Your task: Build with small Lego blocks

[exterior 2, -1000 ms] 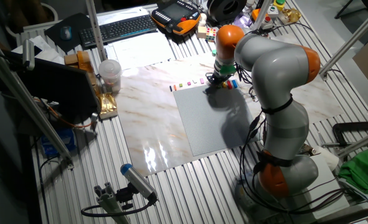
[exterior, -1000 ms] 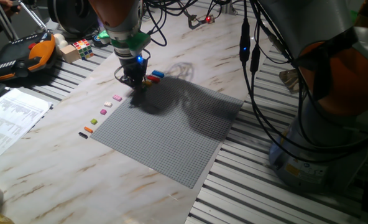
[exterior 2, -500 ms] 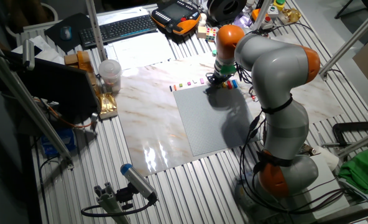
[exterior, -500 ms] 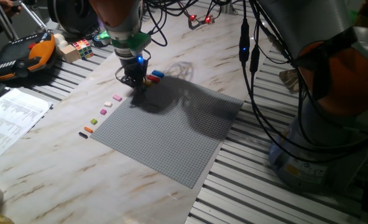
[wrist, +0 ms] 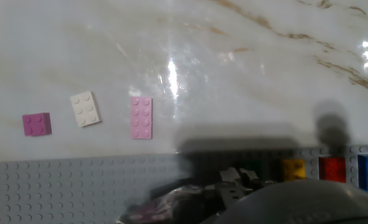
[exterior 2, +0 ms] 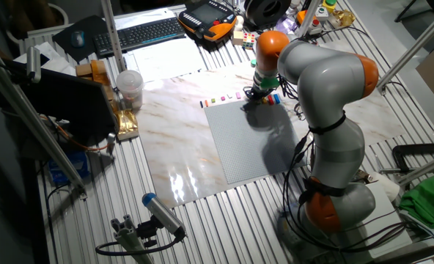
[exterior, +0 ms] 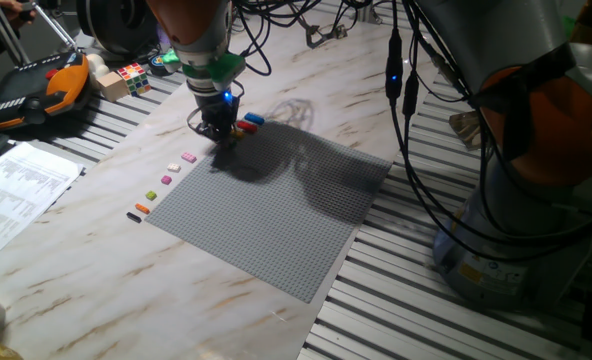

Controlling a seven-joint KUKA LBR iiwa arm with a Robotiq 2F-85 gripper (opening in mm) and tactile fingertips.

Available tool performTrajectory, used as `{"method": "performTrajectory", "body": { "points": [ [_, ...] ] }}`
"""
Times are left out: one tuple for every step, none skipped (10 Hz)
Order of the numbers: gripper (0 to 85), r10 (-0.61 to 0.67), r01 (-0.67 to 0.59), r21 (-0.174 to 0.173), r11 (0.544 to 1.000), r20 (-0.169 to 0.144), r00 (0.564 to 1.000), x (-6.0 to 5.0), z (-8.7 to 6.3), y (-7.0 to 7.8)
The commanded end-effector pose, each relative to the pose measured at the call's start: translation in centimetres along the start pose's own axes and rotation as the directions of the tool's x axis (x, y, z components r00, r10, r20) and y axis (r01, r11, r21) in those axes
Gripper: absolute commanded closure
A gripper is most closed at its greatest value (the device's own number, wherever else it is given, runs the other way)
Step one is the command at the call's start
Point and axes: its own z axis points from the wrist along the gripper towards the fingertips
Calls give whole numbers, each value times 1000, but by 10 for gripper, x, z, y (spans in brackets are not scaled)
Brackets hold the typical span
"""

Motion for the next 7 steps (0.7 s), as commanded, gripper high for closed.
{"method": "performTrajectory", "body": {
  "points": [
    [783, 0, 0, -1, 1000, -1, 1000, 1, 4, 0],
    [787, 1, -1, -3, 1000, 2, 1000, 2, 4, 1],
    [790, 1, -1, -3, 1000, 2, 1000, 1, 3, 0],
    [787, 3, -3, -2, 1000, -4, 1000, 0, 0, 0],
    [787, 1, -1, 4, 1000, -9, 1000, -1, -5, 0],
    [787, -2, 2, 12, 1000, -12, 1000, -3, -8, 0],
    [787, -2, 2, 14, 1000, -13, 1000, -4, -10, 0]
  ]
}}
